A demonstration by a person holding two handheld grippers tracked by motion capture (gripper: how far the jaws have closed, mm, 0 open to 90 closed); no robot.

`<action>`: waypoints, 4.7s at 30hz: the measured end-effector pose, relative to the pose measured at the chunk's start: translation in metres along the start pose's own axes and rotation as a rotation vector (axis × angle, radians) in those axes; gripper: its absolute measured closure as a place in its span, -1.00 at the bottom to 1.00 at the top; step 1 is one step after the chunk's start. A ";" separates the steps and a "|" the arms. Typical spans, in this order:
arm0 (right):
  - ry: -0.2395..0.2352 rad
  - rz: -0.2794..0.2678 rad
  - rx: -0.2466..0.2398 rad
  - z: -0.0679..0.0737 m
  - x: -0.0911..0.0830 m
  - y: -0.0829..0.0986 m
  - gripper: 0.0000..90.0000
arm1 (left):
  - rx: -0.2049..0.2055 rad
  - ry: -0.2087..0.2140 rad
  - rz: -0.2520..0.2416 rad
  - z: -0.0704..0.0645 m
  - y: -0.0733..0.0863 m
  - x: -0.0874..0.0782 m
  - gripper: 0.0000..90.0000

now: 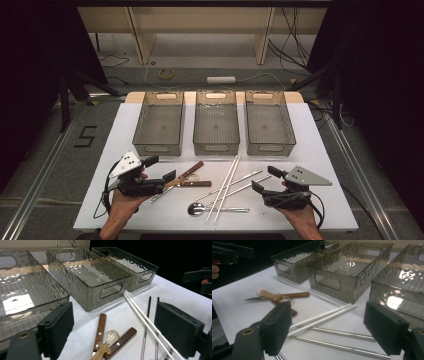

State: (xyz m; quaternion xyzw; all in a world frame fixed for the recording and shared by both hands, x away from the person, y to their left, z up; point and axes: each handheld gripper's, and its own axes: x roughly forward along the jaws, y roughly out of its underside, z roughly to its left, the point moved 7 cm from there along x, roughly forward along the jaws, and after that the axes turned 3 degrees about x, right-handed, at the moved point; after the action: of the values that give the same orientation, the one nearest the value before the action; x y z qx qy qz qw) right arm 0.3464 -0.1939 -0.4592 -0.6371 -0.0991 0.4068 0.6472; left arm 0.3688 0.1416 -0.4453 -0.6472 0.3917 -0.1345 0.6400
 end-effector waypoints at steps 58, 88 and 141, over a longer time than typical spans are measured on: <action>0.088 0.012 -0.005 -0.009 -0.003 0.001 -0.46 | -0.001 -0.008 0.358 -0.083 0.035 0.076 -0.21; 0.096 0.002 -0.026 -0.009 -0.006 -0.001 -0.43 | 0.007 0.061 0.525 -0.098 0.062 0.118 0.48; 0.106 0.024 -0.026 -0.010 -0.005 0.001 -0.39 | -0.045 0.000 0.533 -0.093 0.066 0.122 0.84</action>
State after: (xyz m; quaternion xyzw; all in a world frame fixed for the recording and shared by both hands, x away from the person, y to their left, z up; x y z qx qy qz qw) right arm 0.3496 -0.2049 -0.4605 -0.6672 -0.0625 0.3789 0.6383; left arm 0.3638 -0.0001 -0.5339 -0.5352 0.5512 0.0474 0.6383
